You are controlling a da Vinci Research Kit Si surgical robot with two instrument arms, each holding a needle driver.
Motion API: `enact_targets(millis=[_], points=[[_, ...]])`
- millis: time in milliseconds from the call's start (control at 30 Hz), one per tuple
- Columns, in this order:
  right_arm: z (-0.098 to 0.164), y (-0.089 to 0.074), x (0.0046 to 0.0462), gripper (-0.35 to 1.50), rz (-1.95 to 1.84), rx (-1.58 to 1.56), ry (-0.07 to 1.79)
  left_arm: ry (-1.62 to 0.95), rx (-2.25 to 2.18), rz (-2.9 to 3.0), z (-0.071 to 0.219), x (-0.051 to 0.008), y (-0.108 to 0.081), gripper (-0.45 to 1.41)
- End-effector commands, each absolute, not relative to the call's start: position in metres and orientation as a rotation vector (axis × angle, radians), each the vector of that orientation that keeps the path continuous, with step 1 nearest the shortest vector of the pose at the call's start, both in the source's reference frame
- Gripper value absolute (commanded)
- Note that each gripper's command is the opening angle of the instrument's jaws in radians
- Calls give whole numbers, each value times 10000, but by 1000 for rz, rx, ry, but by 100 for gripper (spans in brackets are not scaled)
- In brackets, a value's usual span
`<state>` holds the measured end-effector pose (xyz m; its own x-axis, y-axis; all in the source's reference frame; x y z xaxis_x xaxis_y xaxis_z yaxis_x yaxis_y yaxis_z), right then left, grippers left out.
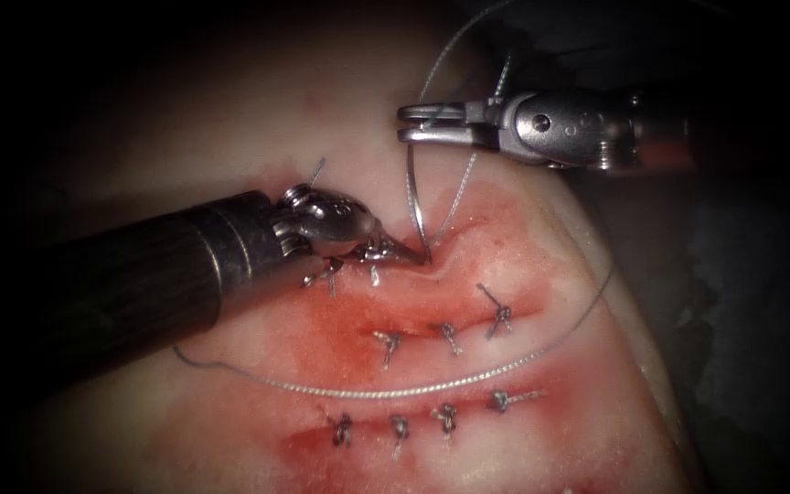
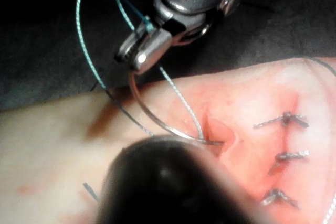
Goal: Wound Closure
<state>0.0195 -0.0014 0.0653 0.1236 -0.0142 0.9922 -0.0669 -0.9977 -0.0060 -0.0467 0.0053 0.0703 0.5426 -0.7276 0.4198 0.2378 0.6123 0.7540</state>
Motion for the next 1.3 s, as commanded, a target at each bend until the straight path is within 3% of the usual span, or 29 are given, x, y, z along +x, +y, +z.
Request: enact_targets(millis=[33, 233, 1300], points=[[656, -7, 204, -35, 2043, 2322, -61, -806, 690, -630, 703, -472, 65, -45], [652, -5, 204, -35, 1950, 2278, 116, -805, 690, -636, 703, -471, 65, -45], [643, -10, 203, -35, 1850, 2254, 174, -786, 744, -572, 705, -474, 56, -45]])
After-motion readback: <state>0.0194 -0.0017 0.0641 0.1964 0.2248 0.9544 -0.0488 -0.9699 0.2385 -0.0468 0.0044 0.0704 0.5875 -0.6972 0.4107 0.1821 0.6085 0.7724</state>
